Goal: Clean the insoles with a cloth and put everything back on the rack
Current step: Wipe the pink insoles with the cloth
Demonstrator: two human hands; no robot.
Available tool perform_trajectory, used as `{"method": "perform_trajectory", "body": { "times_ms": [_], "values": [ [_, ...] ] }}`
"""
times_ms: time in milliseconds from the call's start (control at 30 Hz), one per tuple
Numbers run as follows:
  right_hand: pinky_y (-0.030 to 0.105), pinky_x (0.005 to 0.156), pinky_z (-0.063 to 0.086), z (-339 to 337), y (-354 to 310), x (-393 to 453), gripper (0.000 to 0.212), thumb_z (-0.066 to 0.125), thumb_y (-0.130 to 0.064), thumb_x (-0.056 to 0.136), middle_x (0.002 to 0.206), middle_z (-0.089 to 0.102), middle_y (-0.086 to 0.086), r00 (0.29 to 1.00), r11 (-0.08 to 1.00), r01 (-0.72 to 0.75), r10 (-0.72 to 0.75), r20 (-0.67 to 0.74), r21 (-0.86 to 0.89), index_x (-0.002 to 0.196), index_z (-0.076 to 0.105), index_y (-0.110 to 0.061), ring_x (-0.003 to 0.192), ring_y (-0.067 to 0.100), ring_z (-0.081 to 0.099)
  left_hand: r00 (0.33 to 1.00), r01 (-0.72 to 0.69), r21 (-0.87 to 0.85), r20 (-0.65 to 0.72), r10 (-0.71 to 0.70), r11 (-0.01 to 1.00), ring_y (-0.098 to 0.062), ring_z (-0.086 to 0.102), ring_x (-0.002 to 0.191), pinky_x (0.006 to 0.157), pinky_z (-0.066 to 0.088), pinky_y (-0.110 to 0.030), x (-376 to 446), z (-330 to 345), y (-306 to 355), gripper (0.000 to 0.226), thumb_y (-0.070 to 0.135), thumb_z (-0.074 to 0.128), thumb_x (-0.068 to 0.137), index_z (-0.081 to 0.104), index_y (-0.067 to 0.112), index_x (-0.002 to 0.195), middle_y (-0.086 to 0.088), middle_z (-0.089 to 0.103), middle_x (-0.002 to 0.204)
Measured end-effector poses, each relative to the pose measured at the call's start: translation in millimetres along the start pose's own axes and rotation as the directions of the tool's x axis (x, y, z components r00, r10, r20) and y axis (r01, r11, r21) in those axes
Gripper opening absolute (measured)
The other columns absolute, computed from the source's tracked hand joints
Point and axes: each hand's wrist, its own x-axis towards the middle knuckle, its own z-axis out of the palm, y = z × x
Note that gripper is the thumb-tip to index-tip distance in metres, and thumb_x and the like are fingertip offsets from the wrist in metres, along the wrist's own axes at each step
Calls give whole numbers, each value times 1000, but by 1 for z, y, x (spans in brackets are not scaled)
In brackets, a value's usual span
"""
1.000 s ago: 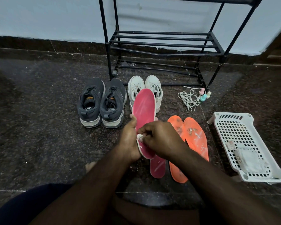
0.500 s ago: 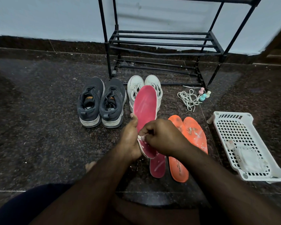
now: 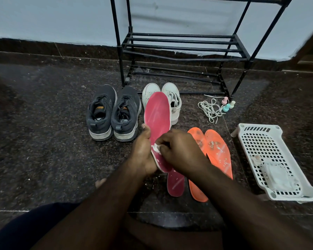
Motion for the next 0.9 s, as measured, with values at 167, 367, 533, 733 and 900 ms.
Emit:
{"method": "perform_trajectory", "body": {
  "times_ms": [167, 367, 533, 733, 900],
  "values": [
    [27, 76, 48, -1, -6, -6, 17, 61, -13, 83, 88, 75, -2, 986, 998, -42, 34, 161, 52, 88, 76, -19, 82, 15, 66, 995, 78, -7, -56, -78, 997, -33, 75, 77, 78, 51, -46, 2, 0, 1, 91, 72, 31, 95, 69, -10, 98, -24, 73, 99],
    [32, 76, 45, 1, -3, -5, 18, 59, -9, 79, 84, 73, 0, 999, 1000, -25, 25, 25, 1, 84, 75, -16, 81, 18, 63, 997, 37, -35, -60, -39, 999, -33, 75, 72, 74, 49, -46, -2, 2, 2, 83, 67, 28, 99, 65, -7, 101, -25, 73, 90],
    [27, 74, 51, 2, -5, -10, 19, 61, -9, 78, 81, 75, -2, 983, 990, -85, 65, 171, 112, 84, 76, -19, 77, 13, 68, 994, 37, -57, -98, -42, 998, -32, 75, 76, 77, 57, -46, 6, -4, 4, 83, 72, 34, 94, 60, -4, 114, -24, 72, 97],
    [27, 69, 55, -19, 9, -6, 23, 65, -2, 76, 71, 71, -14, 991, 952, -136, 128, 47, 275, 84, 75, -22, 63, 0, 65, 999, 46, -46, 9, -46, 998, -34, 74, 73, 74, 57, -45, -1, 0, 5, 80, 70, 27, 96, 60, -2, 112, -23, 74, 87],
    [22, 79, 41, -11, 11, -3, 31, 60, -1, 79, 96, 69, 0, 996, 999, 30, -29, 86, -12, 100, 76, -17, 91, 15, 62, 1000, 27, -62, 3, -27, 998, -34, 74, 77, 79, 49, -47, 1, -3, 2, 79, 67, 26, 98, 62, -1, 117, -23, 74, 93]
  ]
}}
